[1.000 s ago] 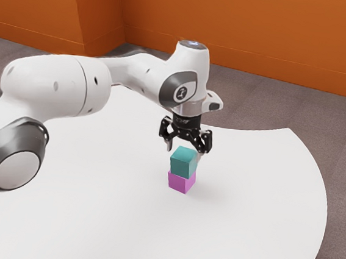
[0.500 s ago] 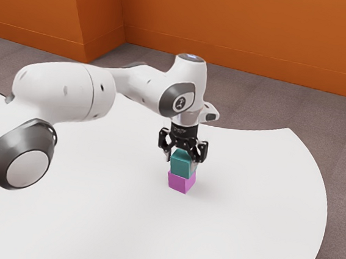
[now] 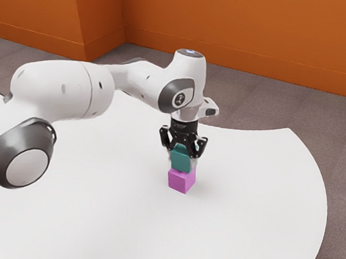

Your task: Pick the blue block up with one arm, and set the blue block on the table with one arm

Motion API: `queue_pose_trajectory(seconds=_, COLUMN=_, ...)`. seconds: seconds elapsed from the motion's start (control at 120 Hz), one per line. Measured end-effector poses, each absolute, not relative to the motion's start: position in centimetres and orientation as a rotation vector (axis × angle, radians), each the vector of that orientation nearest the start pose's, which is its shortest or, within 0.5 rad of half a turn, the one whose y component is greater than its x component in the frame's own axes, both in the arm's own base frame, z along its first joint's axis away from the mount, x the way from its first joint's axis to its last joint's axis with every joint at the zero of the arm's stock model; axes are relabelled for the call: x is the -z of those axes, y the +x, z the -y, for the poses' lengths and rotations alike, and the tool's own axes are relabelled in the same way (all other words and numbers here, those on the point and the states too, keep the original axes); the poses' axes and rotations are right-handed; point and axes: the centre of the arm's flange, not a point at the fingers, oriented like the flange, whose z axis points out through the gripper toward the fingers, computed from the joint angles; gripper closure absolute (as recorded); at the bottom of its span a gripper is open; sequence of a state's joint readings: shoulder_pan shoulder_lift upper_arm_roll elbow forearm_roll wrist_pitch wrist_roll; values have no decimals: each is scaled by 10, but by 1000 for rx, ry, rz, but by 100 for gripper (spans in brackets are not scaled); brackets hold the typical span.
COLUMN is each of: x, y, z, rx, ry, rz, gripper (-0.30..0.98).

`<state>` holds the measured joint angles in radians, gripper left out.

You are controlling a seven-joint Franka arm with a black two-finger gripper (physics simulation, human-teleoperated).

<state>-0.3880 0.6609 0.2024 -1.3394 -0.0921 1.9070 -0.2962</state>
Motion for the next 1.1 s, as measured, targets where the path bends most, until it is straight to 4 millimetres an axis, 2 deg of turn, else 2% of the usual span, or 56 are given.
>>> queue_pose_trajectory(seconds=0.075, x=-345, y=704, z=161, rx=-85, ry=-3071, rz=181, gripper=35)
queue_pose_trajectory(seconds=0.242, x=-350, y=715, z=110, rx=-72, ry=-3060, rz=284, gripper=35)
queue_pose_trajectory(seconds=0.358, x=-344, y=719, z=82, rx=-86, ry=-3054, rz=340, gripper=36)
queue_pose_trajectory(seconds=0.433, x=-332, y=720, z=69, rx=-113, ry=-3048, rz=368, gripper=36)
queue_pose_trajectory(seconds=0.542, x=-310, y=720, z=61, rx=-161, ry=-3042, rz=383, gripper=36)
queue_pose_trajectory(seconds=0.592, x=-304, y=720, z=59, rx=-176, ry=-3047, rz=386, gripper=31)
queue_pose_trajectory(seconds=0.792, x=-303, y=720, z=58, rx=-183, ry=-3061, rz=383, gripper=15)
queue_pose_trajectory(seconds=0.942, x=-324, y=721, z=59, rx=-140, ry=-3068, rz=373, gripper=7)
queue_pose_trajectory(seconds=1.1, x=-402, y=711, z=75, rx=-31, ry=-3085, rz=321, gripper=3)
